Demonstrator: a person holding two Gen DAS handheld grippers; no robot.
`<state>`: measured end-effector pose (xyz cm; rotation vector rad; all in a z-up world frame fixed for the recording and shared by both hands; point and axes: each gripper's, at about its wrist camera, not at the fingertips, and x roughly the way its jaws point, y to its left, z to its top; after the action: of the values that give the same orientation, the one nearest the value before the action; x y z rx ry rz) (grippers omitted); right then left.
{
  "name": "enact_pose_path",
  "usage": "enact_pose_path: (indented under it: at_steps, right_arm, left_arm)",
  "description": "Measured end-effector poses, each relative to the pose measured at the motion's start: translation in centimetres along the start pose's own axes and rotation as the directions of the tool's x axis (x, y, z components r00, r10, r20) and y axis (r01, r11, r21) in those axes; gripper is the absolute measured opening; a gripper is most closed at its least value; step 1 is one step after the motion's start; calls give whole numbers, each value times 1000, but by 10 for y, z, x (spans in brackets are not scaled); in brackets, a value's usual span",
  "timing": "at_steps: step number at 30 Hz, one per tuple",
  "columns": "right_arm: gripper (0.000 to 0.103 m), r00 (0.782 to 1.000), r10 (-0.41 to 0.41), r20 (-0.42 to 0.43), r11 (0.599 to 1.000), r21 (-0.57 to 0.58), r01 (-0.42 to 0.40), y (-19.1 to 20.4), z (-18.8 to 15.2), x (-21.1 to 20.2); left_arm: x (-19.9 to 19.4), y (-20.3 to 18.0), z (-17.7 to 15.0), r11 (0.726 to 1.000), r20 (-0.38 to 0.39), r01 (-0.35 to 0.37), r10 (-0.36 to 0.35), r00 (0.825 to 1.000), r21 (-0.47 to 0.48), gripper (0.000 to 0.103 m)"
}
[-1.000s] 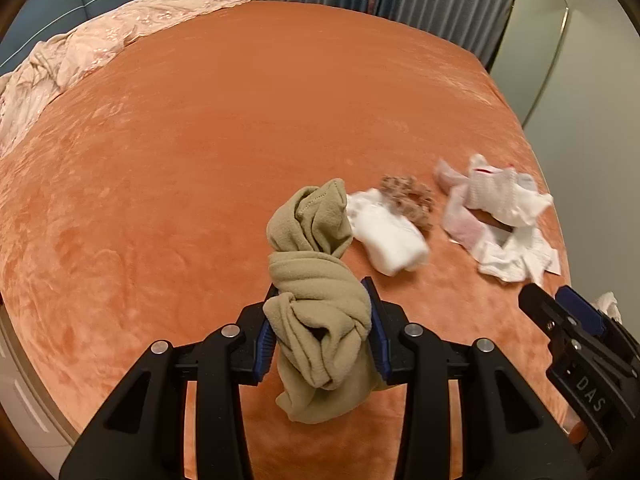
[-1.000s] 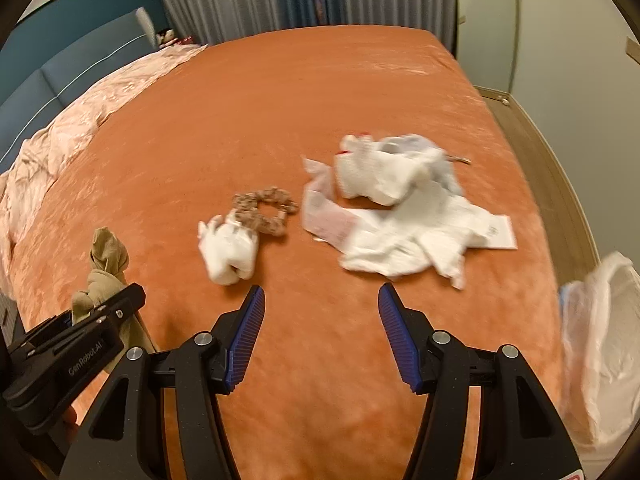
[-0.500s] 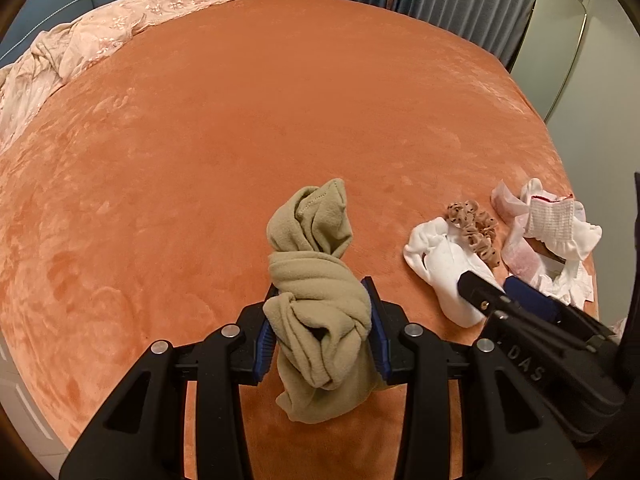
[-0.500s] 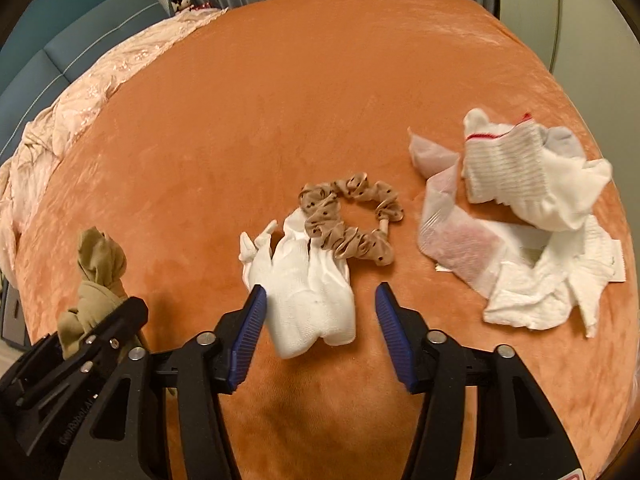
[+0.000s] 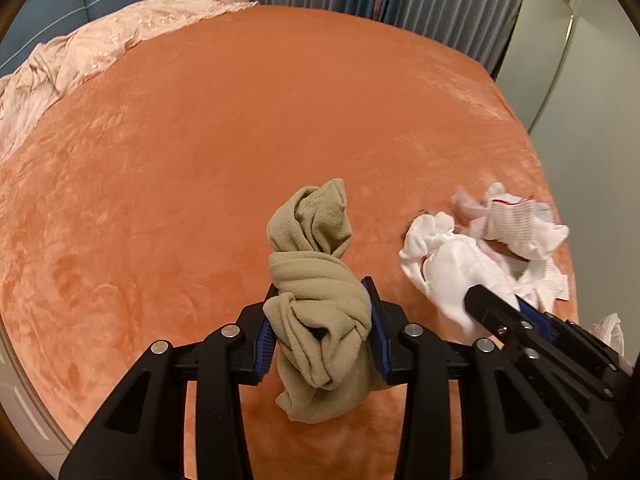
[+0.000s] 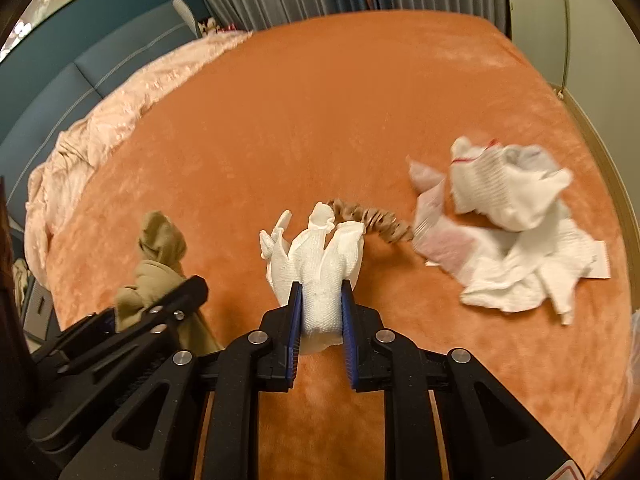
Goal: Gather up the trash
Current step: 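Carry beige sock and white sock over the bin and open both grippers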
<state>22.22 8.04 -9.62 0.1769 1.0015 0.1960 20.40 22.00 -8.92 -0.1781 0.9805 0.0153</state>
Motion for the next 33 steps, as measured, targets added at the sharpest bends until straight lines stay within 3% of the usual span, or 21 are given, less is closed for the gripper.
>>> enact_pose_path:
  at_steps: [9,16,26,33]
  right_arm:
    - [17,983,-51,177,998,37,45,-46,2,-114]
    - [17,947,-149,283,986,117,120,-110,-14,-198]
    - [17,885,-321,336,927,303,222,-225,-66,-289]
    - [17,858,-403,319,873,415,256,-288,-107,-318]
  left_arm:
    - [-69,-79,-2,994,84,74,-81,993,80,37]
    - [-116,-174,-20,969,118,153,-178,977,195,37]
    - [-157,-309,-63,891,77,281,-328,942,356,37]
    - [-165,-373,-100,824,13,349,-395,918,446,37]
